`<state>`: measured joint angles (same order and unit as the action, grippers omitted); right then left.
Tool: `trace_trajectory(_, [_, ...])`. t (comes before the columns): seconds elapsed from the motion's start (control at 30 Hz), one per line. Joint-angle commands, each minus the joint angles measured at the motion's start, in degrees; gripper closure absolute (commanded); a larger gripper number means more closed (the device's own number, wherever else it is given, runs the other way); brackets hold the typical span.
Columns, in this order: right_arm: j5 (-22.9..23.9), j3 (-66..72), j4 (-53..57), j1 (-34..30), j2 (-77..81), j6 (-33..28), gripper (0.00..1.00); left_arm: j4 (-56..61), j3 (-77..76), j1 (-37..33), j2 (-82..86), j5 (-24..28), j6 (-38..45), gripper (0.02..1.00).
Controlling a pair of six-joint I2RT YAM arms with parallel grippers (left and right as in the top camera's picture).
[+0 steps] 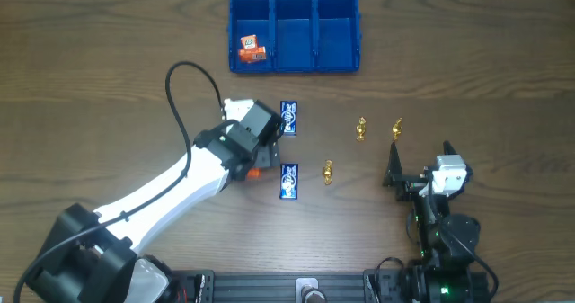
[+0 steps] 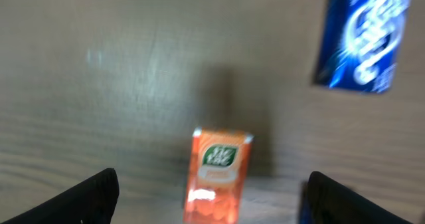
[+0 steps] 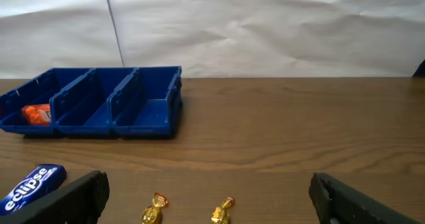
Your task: Sort Candies Into Trays
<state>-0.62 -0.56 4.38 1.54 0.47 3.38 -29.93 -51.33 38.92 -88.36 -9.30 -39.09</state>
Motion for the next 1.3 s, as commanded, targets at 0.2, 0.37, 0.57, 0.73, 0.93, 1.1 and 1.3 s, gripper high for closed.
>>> trace_trajectory(0.2, [0.15,0.11,0.31,0.22,-0.31,-0.68,0.003,4.66,1.99,0.13,-6.49,0.17,1.14,0.134])
trace_trajectory(0.37, [0.13,0.11,0.31,0.22,-0.31,-0.68,0.003,5.11,1.99,0.17,-7.87,1.84,2.14,0.152])
trace_trajectory(0.57, [0.13,0.11,0.31,0.22,-0.31,-0.68,0.003,4.5,2.01,0.22,-7.91,2.56,3.37,0.229])
trace_trajectory(0.73, [0.15,0.11,0.31,0.22,-0.31,-0.68,0.003,4.52,2.01,0.22,-9.57,2.95,3.32,0.305])
trace_trajectory(0.93, [0.13,0.11,0.31,0.22,-0.31,-0.68,0.003,4.74,2.01,0.24,-9.75,3.41,3.32,0.489])
trace_trajectory(1.1, [0.13,0.11,0.31,0.22,-0.31,-0.68,0.003,5.2,1.99,0.24,-9.73,3.89,3.28,0.673])
trace_trajectory(1.3, [0.13,0.11,0.31,0.22,-0.31,-0.68,0.003,4.04,-1.77,0.22,-5.7,2.21,3.1,0.711])
